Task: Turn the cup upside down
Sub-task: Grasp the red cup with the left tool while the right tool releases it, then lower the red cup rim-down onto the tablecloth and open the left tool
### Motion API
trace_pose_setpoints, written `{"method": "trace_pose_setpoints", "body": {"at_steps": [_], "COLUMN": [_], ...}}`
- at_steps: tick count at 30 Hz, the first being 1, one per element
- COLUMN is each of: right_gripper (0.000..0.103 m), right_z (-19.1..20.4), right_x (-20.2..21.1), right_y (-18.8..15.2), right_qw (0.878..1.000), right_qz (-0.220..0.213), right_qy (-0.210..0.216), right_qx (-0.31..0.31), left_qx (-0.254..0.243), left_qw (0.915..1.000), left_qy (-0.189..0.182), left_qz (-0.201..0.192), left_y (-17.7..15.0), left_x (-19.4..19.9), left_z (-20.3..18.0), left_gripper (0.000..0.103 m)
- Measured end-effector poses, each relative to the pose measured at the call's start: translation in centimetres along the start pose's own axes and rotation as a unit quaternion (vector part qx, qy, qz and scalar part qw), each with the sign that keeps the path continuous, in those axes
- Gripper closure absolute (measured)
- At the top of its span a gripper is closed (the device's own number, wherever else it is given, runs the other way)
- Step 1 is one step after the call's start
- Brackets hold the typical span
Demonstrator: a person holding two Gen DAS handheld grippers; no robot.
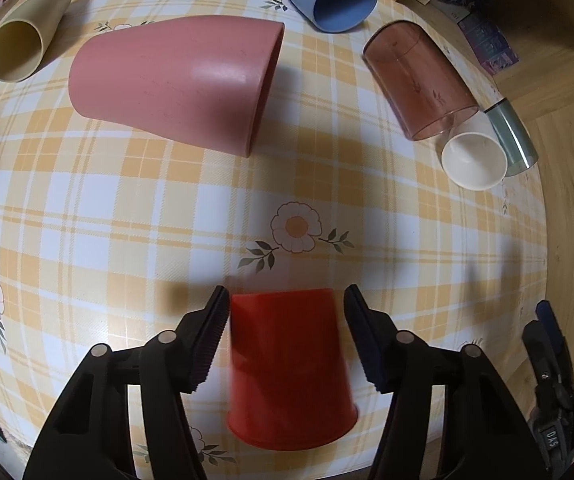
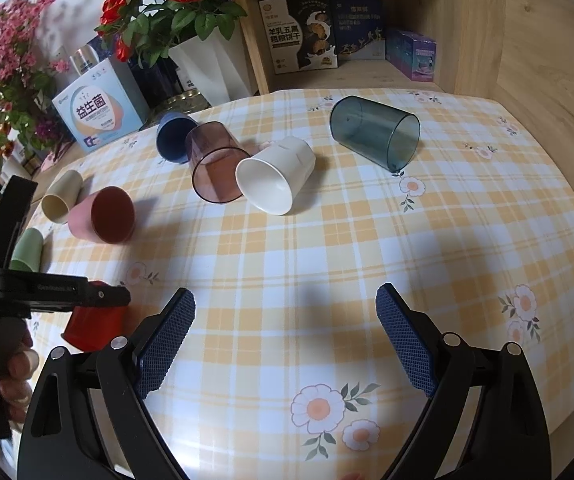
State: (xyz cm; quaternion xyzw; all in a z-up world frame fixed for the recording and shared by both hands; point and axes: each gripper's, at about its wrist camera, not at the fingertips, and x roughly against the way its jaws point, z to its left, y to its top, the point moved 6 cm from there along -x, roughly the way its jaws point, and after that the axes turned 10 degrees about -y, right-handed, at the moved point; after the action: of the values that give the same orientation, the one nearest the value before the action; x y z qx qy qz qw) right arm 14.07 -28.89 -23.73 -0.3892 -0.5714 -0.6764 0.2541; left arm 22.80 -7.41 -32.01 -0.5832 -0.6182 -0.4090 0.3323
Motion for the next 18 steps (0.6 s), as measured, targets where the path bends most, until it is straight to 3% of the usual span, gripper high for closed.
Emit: {"method": "trace_pose_setpoints", "body": {"at_steps": [3, 12, 18], "right_gripper": [0.014, 0.014, 0.014], "right_z": [0.0, 0.6, 1.1], "right_x": [0.0, 0.3, 0.1], "right_y": [0.0, 0.0, -0.2], "right_qw": [1.000, 1.000, 1.000], "right_qz": [0.001, 0.001, 0.006], "right_qy": [0.001, 0.003, 0.005], "right_qx": [0.000, 0.007, 0.012], "left_qx": [-0.006, -0.045, -0.108], "left_qw": [1.0000, 0.9978, 0.9864], "left_qy": [0.001, -0.011, 0.016], "left_qz": [-0.001, -0.049, -0.123], "left_y": [-0.2, -1.6, -2.9], "left_x": [0.1, 3.4, 7.3], "left_z": [0.0, -0.6, -0.1], "left_gripper": [0.052, 0.053, 0.053]}}
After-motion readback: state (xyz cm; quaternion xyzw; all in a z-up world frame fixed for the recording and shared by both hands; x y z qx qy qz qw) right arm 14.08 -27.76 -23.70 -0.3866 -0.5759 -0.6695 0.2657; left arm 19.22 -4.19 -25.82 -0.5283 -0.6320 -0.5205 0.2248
